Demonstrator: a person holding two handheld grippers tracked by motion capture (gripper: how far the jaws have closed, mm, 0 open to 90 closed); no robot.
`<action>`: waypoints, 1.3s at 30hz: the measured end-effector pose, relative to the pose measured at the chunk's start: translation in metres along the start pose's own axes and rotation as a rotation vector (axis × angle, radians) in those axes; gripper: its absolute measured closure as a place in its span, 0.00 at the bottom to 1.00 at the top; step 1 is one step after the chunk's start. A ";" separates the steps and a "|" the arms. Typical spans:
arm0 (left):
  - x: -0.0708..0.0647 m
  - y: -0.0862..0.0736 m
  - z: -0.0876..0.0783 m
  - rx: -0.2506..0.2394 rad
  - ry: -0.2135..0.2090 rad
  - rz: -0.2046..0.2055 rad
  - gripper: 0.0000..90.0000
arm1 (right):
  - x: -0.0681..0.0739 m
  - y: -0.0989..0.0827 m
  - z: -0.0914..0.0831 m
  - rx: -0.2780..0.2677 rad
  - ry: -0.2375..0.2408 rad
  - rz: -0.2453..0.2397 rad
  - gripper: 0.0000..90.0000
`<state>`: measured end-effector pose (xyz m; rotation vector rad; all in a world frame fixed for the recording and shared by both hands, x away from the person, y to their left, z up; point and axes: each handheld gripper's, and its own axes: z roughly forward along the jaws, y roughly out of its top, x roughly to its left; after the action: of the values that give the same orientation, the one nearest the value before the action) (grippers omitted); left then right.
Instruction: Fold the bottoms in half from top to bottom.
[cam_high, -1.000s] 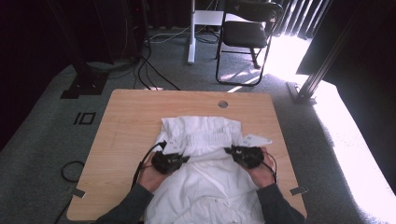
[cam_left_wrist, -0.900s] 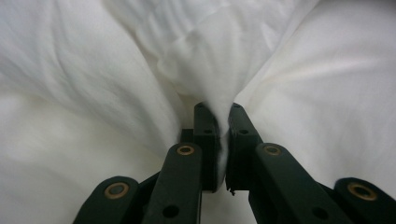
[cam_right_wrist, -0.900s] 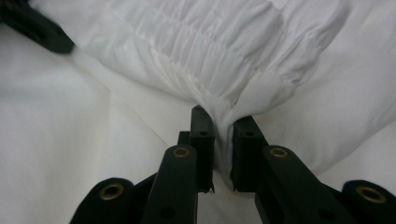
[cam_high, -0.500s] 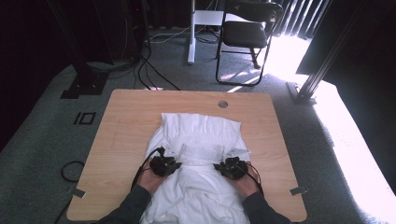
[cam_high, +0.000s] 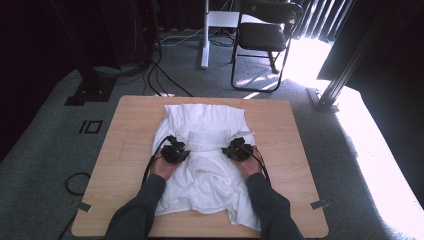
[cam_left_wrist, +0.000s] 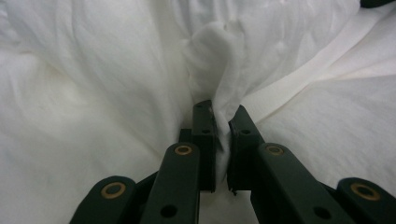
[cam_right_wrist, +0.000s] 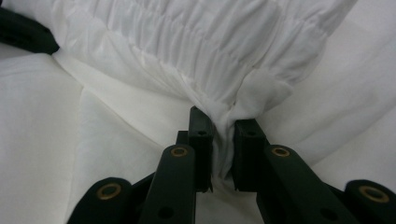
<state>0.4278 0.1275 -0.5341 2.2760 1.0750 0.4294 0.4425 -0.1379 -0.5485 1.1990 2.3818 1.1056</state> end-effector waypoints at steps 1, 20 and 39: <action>0.002 0.002 0.001 0.001 -0.003 -0.004 0.94 | -0.003 0.002 0.001 0.000 -0.003 0.000 0.90; 0.018 0.030 -0.026 -0.191 -0.151 -0.151 0.44 | -0.029 0.022 -0.015 -0.092 0.095 0.196 0.24; -0.005 0.057 -0.059 -0.319 -0.132 -0.014 0.86 | -0.023 0.041 -0.049 -0.242 0.189 0.134 0.82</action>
<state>0.4278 0.1161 -0.4529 1.9844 0.8863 0.4075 0.4547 -0.1655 -0.4880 1.2313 2.2398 1.5633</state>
